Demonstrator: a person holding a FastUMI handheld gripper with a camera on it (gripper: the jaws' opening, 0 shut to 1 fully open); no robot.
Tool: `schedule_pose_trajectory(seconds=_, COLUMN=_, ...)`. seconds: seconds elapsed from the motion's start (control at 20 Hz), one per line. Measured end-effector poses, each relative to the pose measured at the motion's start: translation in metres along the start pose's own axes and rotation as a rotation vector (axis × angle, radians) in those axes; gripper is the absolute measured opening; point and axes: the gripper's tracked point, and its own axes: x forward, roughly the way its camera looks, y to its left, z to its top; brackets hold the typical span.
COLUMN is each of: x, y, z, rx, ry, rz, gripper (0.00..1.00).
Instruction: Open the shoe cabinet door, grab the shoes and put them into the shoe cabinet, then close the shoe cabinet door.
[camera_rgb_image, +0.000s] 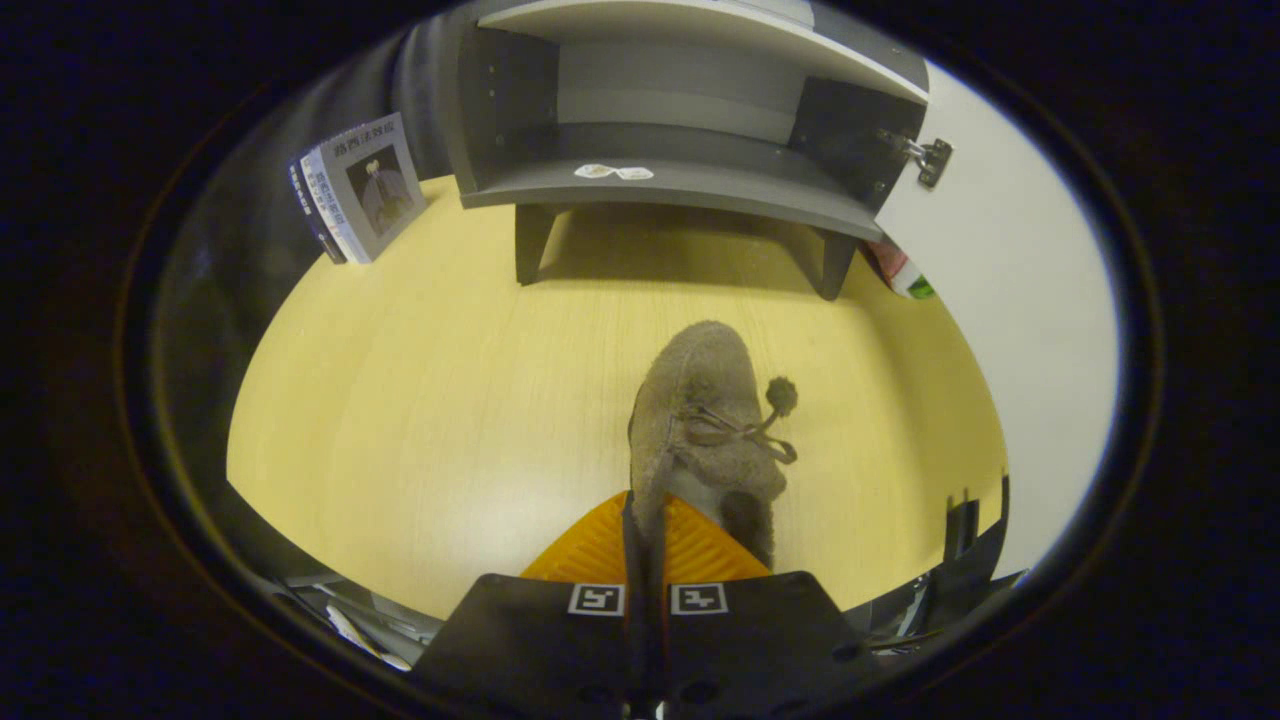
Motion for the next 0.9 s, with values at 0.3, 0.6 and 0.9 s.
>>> schedule_pose_trajectory(seconds=0.3, x=-0.083, y=-0.018, z=0.053, rx=0.039, ry=-0.120, rz=-0.043, gripper=0.03)
schedule_pose_trajectory(seconds=0.6, x=-0.171, y=-0.041, z=0.131, rx=0.102, ry=-0.283, rz=-0.120, gripper=0.03)
schedule_pose_trajectory(seconds=0.9, x=-0.208, y=-0.065, z=0.221, rx=0.079, ry=-0.381, rz=-0.154, gripper=0.03)
